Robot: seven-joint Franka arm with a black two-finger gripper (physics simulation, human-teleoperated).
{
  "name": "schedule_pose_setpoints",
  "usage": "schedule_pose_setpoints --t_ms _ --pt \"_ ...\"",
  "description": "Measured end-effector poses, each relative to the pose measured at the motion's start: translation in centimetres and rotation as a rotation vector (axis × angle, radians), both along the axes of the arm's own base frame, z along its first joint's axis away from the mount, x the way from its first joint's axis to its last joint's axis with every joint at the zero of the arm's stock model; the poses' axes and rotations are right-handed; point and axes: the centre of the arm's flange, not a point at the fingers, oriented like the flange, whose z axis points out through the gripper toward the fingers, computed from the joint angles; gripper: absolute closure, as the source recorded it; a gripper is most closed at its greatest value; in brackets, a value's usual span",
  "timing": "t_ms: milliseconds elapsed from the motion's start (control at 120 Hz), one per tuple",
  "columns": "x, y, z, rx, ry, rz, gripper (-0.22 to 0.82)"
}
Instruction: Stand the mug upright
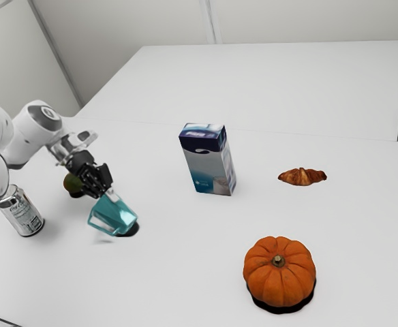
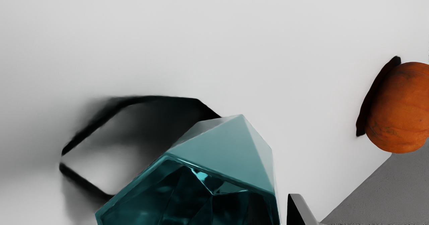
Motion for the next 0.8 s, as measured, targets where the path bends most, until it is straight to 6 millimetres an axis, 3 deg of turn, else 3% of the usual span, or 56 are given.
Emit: schedule_pose_setpoints --t_ms 175,408,642,800 --pt "0.3 -0.8 0.6 -0.01 -0.011 -0.002 0.76" --pt "0.7 -2.8 4.4 0.027 -0.061 -0.044 0.77" --pt "1.8 -8.3 8.8 0.261 -0.181 -0.223 0.78" --pt "-1.1 -13.6 9.0 0.466 -0.275 -0.401 0.79"
